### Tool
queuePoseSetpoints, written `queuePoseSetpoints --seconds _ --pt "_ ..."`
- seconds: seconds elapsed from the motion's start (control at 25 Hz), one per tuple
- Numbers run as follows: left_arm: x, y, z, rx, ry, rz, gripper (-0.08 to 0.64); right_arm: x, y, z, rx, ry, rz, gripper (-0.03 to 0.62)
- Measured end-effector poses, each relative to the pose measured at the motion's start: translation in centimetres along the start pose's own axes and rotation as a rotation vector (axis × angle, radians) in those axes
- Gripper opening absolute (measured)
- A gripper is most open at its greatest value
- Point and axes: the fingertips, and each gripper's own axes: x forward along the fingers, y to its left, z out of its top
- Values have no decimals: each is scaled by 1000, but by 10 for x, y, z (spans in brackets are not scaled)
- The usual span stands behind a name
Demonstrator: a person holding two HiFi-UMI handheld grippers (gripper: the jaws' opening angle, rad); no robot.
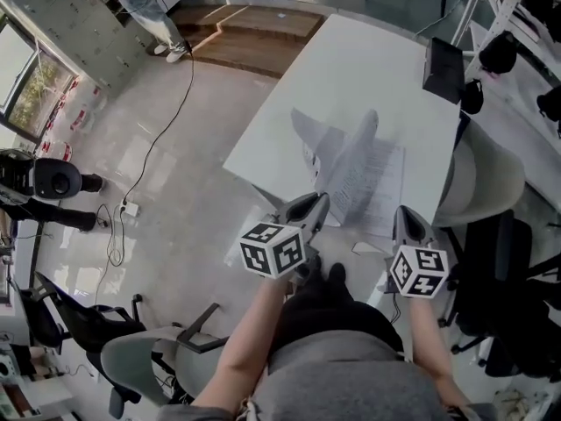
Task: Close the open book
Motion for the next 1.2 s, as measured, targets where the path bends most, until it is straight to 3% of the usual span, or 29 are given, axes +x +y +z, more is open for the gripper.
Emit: queuePoseSetpoints --seconds 0.4,1.2 --pt "34 -31 -20 131 125 -69 25 -24 -25 -11 46 -8 -85 5" --pt "71 -73 -83 252 363 -221 26 -55 -50 -30 127 -8 -217 5"
